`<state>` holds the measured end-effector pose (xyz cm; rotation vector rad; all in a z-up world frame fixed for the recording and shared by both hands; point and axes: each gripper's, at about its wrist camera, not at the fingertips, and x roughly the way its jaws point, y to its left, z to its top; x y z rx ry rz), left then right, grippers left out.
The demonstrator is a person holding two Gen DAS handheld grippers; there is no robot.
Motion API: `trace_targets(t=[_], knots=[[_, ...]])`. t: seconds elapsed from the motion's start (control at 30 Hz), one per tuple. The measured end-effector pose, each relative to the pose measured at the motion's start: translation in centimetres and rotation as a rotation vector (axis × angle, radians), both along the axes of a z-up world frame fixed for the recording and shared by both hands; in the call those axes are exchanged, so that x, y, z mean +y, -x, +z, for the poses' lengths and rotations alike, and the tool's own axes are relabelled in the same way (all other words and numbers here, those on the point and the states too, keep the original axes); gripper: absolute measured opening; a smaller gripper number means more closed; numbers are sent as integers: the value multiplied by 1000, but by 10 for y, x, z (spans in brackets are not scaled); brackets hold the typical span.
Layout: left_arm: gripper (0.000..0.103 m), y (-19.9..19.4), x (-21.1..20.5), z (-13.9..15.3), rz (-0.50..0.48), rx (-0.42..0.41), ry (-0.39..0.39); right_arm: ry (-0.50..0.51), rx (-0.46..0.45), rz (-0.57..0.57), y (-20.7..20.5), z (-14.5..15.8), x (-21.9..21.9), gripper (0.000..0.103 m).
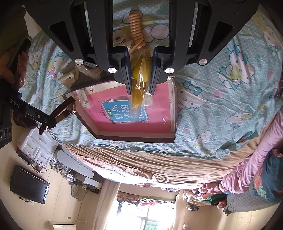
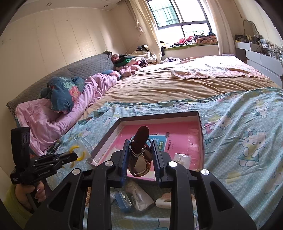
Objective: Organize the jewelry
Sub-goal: 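Carry the bangle and watch over the box and lower them inside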
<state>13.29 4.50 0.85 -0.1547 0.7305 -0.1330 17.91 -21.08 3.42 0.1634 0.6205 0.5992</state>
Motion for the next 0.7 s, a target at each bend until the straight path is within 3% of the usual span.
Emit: trace_targets(t=[0.7], knots=[[12,-51,-30,-7,-62,41,-3,1,11,-77,-32,-5,-10,23]])
